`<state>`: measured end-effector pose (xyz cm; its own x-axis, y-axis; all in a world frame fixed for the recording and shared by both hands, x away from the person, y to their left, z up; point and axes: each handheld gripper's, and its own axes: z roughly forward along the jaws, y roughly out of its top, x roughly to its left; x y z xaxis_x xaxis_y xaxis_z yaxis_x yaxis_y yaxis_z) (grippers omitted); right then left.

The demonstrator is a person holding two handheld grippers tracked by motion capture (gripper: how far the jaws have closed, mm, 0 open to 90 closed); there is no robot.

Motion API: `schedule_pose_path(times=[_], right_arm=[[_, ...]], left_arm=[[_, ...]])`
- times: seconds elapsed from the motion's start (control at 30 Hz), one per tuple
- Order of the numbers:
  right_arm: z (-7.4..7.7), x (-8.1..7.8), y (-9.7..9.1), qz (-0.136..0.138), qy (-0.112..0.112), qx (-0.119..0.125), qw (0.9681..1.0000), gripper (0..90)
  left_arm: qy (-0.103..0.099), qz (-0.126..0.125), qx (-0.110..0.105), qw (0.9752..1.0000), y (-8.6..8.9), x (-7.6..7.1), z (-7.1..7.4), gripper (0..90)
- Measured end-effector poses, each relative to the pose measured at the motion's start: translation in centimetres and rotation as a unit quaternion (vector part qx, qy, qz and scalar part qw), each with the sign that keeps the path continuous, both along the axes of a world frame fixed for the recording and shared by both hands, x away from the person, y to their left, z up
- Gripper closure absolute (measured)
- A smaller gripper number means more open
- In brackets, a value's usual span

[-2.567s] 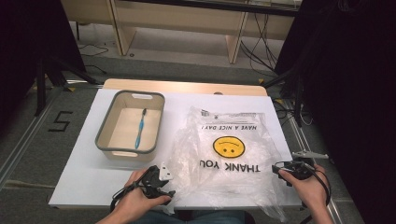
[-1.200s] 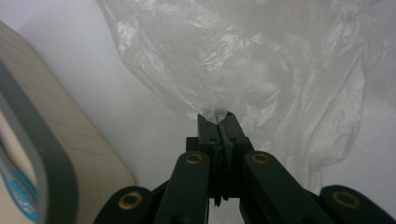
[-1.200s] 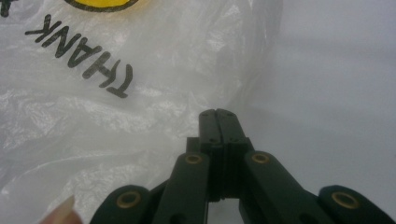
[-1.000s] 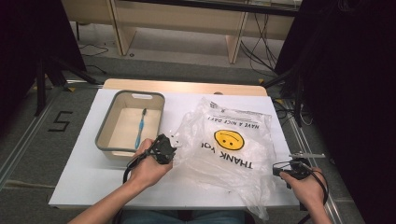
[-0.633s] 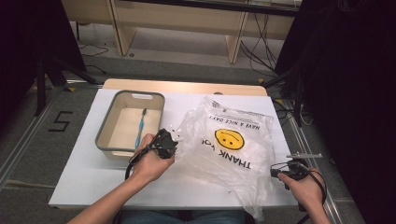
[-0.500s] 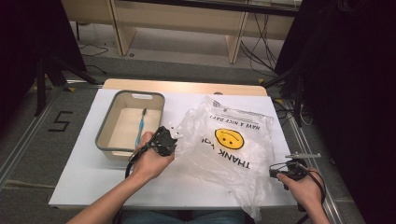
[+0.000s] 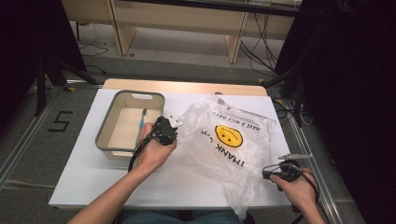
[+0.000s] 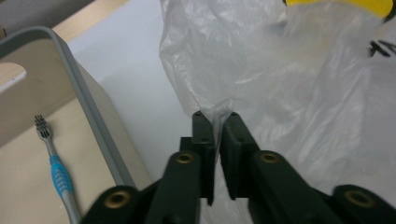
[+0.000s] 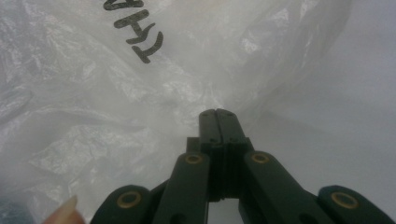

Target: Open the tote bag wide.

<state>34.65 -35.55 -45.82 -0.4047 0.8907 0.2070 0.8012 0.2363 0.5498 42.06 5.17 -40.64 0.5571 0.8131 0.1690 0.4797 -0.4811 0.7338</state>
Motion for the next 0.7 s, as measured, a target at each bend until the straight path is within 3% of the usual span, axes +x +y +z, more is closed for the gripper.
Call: schedule_pose_path(times=[0.03, 0.1, 0.2, 0.33, 0.4, 0.57, 0.7], right_arm=[[-0.1, 0.0, 0.1, 0.003, -0.001, 0.001, 1.0, 90.0], [-0.2, -0.1, 0.6, 0.007, 0.001, 0.007, 1.0, 90.0], [-0.2, -0.1, 1.0, 0.011, 0.0, 0.011, 0.9999, 90.0], [-0.1, -0.2, 1.6, 0.019, 0.001, 0.012, 0.9997, 90.0], [0.0, -0.3, 1.7, 0.021, 0.005, 0.015, 0.9997, 90.0], [0.0, -0.5, 2.4, 0.042, 0.003, 0.012, 0.9991, 89.4], [0.2, -0.7, 2.9, 0.051, 0.002, 0.013, 0.9986, 86.5]], left_arm=[[-0.014, 0.001, -0.006, 0.9999, 0.0, -0.1, 0.2, 63.7], [-0.036, 0.001, -0.009, 0.9993, 0.1, -0.3, 0.6, 55.4], [-0.062, -0.006, -0.012, 0.998, 0.3, -0.8, 1.3, 50.7], [-0.078, -0.027, -0.008, 0.9965, 0.3, -1.9, 1.8, 46.4], [-0.081, -0.041, -0.006, 0.9959, 0.1, -2.6, 1.8, 44.8], [-0.062, -0.083, -0.018, 0.9945, 0.2, -4.1, 1.2, 44.6], [-0.059, -0.101, -0.02, 0.9929, 0.2, -5.1, 0.6, 45.0]])
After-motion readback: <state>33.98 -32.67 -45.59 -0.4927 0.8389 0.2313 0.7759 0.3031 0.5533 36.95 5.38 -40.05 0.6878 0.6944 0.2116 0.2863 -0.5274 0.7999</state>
